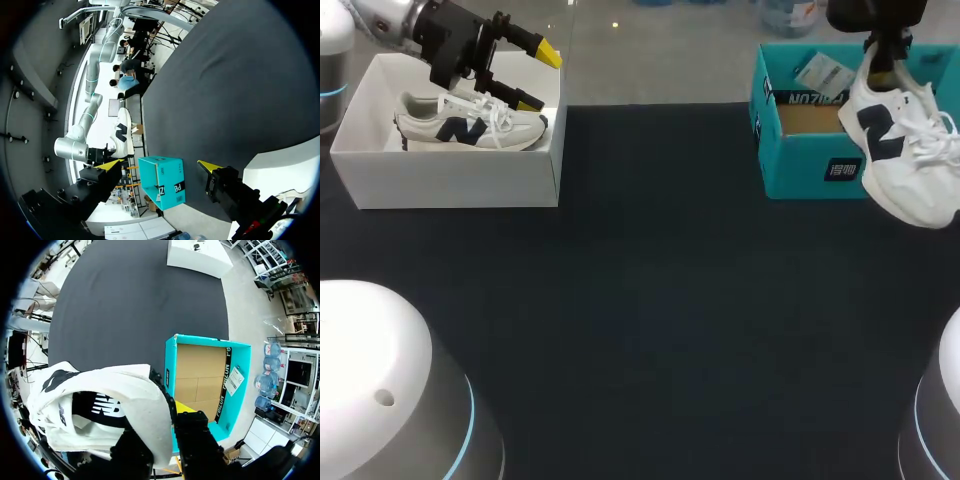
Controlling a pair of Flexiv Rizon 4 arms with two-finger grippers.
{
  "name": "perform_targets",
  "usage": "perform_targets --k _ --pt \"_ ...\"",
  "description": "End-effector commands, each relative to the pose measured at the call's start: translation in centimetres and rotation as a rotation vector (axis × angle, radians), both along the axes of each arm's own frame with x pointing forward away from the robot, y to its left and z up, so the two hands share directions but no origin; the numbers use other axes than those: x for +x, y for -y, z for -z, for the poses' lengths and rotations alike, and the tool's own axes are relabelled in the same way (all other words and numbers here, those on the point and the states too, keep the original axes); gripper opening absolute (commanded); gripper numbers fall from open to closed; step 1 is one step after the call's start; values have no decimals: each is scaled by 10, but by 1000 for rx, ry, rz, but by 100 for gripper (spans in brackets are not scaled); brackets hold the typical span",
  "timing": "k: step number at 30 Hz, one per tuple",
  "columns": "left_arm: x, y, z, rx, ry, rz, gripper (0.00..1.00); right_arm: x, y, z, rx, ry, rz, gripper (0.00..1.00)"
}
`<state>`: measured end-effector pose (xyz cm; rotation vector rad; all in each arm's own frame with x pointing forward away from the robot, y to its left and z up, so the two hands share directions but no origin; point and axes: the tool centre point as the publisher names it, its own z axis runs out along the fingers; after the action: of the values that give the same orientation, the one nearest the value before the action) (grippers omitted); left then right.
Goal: Take the shoe out of the shoebox, open the shoe tongue, remove and reinsert the insole, then place the shoe into the shoebox
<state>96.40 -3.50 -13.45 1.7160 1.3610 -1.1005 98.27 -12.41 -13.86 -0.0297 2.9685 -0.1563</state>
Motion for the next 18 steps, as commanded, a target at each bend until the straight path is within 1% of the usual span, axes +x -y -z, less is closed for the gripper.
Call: perform_targets --k 1,2,4,5,6,9,12,14,18 --pt "0 0 0 3 1 1 100 10 33 -3 33 11 63 0" --pt "0 0 0 3 1 1 100 14 45 -3 41 16 78 0" --pt "0 0 0 3 1 1 100 21 64 -3 19 31 101 0" --pt "0 0 0 3 1 1 100 24 73 -3 30 26 111 0" --pt "0 0 0 3 1 1 100 26 81 -2 -2 31 113 0" --pt "0 0 0 3 1 1 100 32 103 0 -26 30 96 0" --pt "0 0 0 3 1 1 100 40 123 5 -47 23 84 0" --pt "0 0 0 3 1 1 100 45 132 8 -82 23 71 0" --pt "0 0 0 3 1 1 100 57 152 14 -86 23 69 0"
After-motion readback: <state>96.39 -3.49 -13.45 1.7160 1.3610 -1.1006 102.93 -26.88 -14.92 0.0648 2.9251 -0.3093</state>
